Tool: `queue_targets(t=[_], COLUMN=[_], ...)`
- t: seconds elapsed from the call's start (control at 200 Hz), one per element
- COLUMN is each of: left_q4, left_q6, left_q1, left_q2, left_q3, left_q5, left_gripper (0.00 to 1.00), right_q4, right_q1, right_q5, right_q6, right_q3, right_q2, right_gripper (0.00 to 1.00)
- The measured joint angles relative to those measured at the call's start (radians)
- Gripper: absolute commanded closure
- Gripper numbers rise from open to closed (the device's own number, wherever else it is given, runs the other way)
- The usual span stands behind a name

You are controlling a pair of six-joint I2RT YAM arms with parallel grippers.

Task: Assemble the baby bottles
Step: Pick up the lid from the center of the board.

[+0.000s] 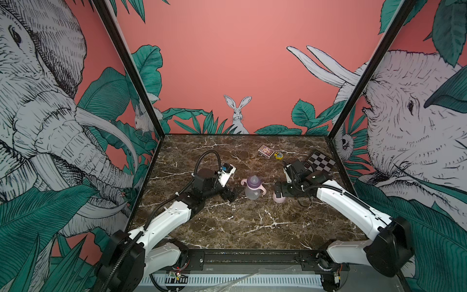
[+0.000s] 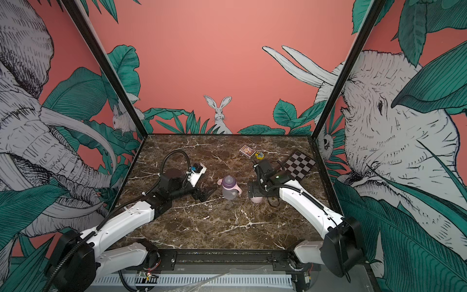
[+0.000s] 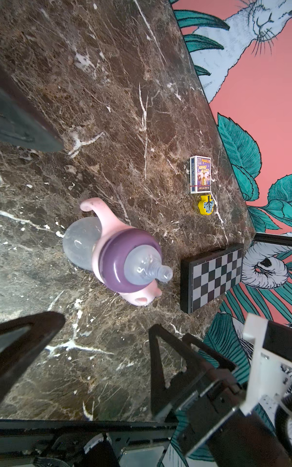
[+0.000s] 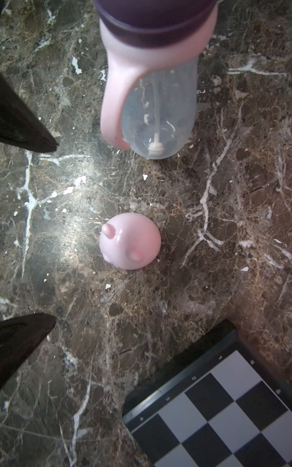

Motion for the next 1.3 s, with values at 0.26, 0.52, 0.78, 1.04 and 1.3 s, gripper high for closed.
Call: queue_targets(t=[0.26, 0.52, 0.78, 1.04, 1.3], left_q4=[0.000, 0.000, 0.000, 0.000, -0.001], left_q6=[-0.001, 0.000, 0.000, 0.000, 0.000], left_q1=[0.000, 0.000, 0.000, 0.000, 0.000], left_q2=[0.008, 0.016, 0.016, 0.016, 0.016], left_q3=[0.000, 0.000, 0.000, 0.000, 0.000], left_q5=[0.014, 0.019, 0.018, 0.018, 0.018], left_gripper=[0.01, 0.00, 0.00, 0.00, 0.00], right_q4=[0.085, 0.162, 0.202, 0.215, 0.227], right_q1=[0.000, -0.004, -0.008, -0.008, -0.009], right_q5=[0.018, 0.035, 0.062, 0.099, 0.100], right_q6=[0.099, 0.148, 0.167, 0.167, 0.153], right_q3=[-0.040, -0.045, -0.045, -0.041, -0.024], right_q2=[0.083, 0.216, 0.312, 0.343, 0.373], right_gripper=[0.12, 0.16, 0.21, 0.25, 0.30])
